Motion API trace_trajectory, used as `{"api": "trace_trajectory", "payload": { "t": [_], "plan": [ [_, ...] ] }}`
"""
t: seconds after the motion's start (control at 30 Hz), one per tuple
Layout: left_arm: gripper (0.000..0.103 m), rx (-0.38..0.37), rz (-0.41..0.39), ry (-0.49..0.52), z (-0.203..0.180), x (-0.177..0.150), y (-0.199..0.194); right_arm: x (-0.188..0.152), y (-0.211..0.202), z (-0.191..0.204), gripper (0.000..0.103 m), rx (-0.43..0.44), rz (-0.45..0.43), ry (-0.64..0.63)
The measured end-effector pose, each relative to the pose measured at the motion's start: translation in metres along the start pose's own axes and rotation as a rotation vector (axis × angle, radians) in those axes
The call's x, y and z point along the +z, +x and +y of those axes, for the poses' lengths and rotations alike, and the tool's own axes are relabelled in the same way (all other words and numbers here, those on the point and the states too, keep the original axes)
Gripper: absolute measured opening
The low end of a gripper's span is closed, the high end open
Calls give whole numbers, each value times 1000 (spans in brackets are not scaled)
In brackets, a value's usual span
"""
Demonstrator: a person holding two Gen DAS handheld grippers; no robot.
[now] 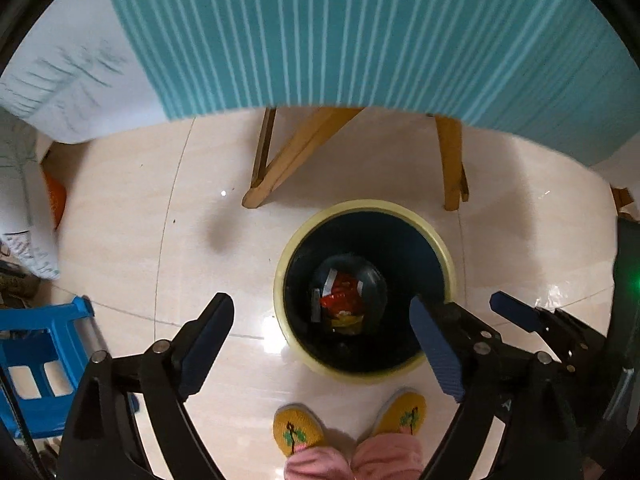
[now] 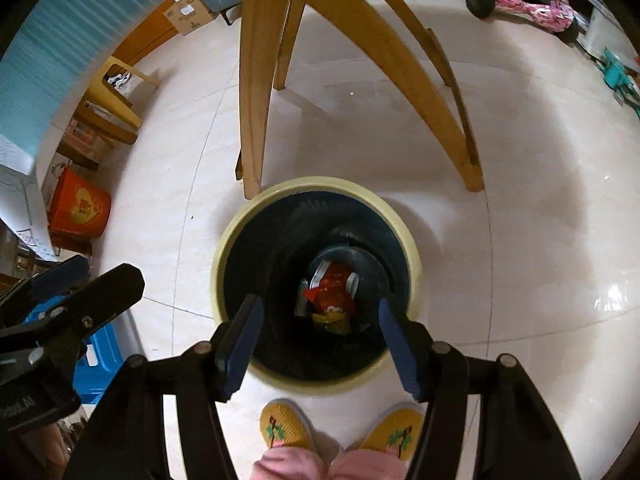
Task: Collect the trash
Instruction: 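Raise both tools back toward the table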
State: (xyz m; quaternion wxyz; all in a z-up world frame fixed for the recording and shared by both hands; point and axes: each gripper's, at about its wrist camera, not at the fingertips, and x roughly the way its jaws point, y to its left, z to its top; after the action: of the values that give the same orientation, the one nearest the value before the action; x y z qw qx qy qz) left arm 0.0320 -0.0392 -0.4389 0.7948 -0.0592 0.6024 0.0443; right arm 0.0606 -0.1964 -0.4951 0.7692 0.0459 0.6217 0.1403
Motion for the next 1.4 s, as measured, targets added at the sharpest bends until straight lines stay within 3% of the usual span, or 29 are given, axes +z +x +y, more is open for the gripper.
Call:
{"api": "trace_trajectory", "payload": {
  "t": [0.23, 0.67, 0.93, 1.2, 1.4],
  "plan": [
    [89, -27, -33, 11, -2, 13, -87, -13, -81, 13, 61, -6, 0, 44],
    [90, -82, -151, 72, 5, 46, -257, 7, -261, 53, 61, -7, -161, 50],
    [90, -111, -240, 115, 9, 56, -331, 19, -333, 74, 61, 13, -241, 68],
    [90, -133, -394, 159, 11, 73, -403, 40, -391, 101, 61, 18, -350, 47],
    [90, -144, -476, 196, 22, 89, -438, 54, -432, 115, 61, 29, -446, 37]
  ]
}}
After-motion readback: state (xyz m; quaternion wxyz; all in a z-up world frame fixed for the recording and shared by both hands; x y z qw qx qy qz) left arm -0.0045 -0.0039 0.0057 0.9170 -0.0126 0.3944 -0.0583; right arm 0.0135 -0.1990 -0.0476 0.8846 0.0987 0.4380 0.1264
